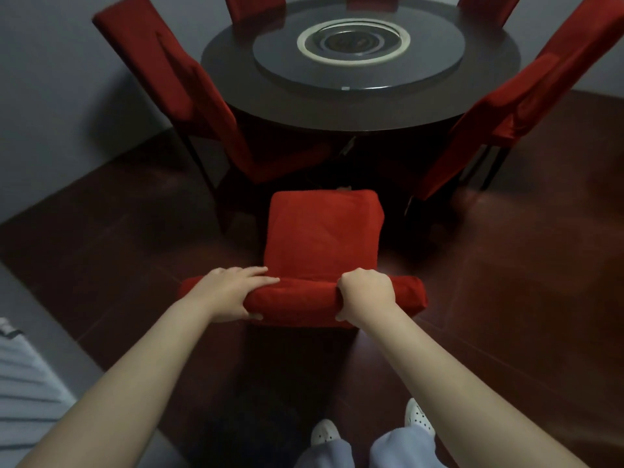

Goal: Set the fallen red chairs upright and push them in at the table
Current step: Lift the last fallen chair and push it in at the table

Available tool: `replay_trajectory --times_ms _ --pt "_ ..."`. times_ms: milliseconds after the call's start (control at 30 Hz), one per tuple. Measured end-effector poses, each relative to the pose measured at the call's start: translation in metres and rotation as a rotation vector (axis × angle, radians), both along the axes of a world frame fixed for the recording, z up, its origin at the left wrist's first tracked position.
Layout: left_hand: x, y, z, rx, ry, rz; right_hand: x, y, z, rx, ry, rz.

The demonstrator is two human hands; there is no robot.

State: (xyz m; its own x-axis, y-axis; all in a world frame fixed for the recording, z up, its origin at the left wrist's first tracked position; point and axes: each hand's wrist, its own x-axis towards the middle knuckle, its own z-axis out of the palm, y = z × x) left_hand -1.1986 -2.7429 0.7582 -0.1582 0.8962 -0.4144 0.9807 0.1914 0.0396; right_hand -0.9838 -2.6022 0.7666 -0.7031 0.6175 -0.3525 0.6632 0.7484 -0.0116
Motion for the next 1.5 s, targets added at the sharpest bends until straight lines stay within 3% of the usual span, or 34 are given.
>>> replay_trajectory --times_ms 300,1000,1367,1500 --pt "-0.027 0.03 0.007 0.099 0.189 0.036 -0.028 0.021 0.013 0.049 0.057 -0.072" --pt "-0.06 0.098 0.012 0.178 0.216 0.11 -0.062 0.094 0.022 0.068 0.059 -0.032" --pt "-0.092 0.084 0.003 0.405 0.221 -0.215 -0.077 0.097 0.034 -0.021 -0.097 -0.148" --pt "-0.101 0.105 0.011 0.318 0.25 -0.41 -0.088 0.105 0.043 -0.082 -0.216 -0.174"
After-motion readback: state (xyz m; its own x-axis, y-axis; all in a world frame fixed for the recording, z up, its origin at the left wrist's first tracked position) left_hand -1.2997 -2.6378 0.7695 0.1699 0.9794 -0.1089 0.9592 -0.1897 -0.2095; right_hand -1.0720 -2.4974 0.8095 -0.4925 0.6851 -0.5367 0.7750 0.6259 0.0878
